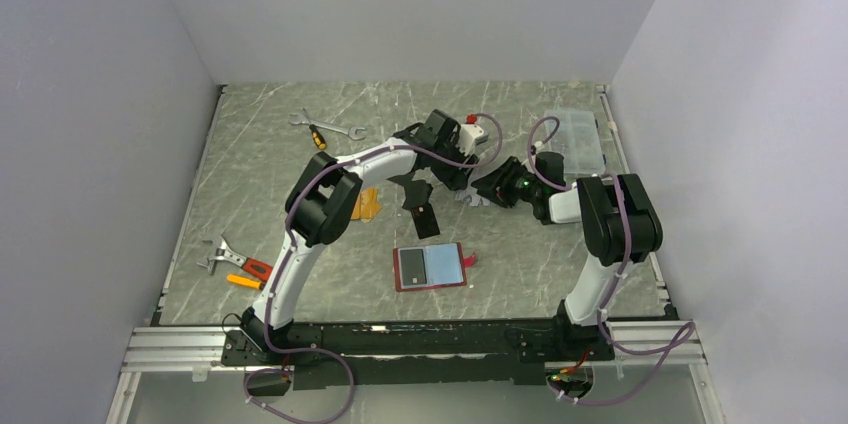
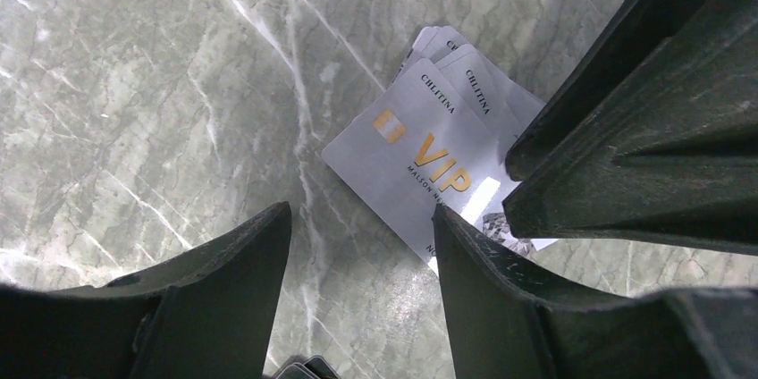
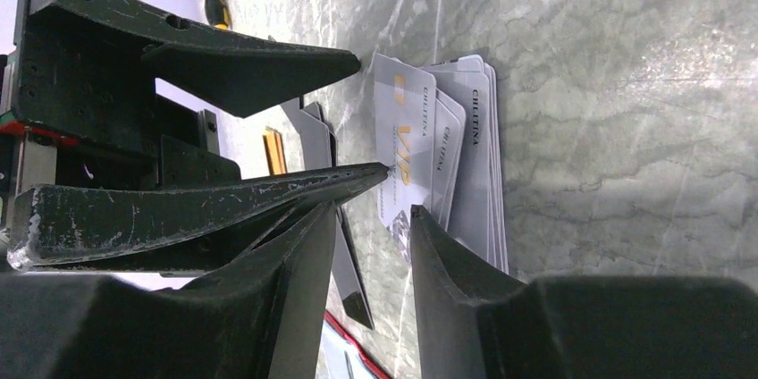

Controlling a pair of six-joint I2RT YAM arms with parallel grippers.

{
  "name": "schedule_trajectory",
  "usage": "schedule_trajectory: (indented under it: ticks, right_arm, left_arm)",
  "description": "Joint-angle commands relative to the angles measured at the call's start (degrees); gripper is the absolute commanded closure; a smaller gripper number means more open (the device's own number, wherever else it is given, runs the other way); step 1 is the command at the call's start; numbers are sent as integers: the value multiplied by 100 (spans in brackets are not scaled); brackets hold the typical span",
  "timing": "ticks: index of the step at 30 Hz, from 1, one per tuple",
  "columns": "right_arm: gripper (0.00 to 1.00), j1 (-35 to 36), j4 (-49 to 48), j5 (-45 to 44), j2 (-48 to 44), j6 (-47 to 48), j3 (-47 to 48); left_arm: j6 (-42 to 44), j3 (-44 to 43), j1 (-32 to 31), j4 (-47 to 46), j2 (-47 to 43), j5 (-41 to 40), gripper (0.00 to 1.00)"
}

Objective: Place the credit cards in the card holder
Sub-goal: Move the credit card to the center of the board.

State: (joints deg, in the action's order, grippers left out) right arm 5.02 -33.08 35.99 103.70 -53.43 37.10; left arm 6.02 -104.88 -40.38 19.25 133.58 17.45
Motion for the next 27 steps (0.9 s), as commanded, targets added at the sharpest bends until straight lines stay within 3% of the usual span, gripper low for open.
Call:
schedule_trajectory:
  ticks: [1,9,16,27]
  right_arm:
    - [62,-20,-782,137,87,-305,-107]
    - [64,-20,-592,40,48,-155,-140]
    - [63,-46,-6,-214,-325,196,-121]
    - [62,-57,164,-122,-322,280,-6]
  left_arm:
    - [-15,230,-221,306,12,564,37]
    - [-36,305,-137,403,-90,825,45]
    - [1,192,61,483,-171,900,61]
    - [-56,343,30,396,-121,962,65]
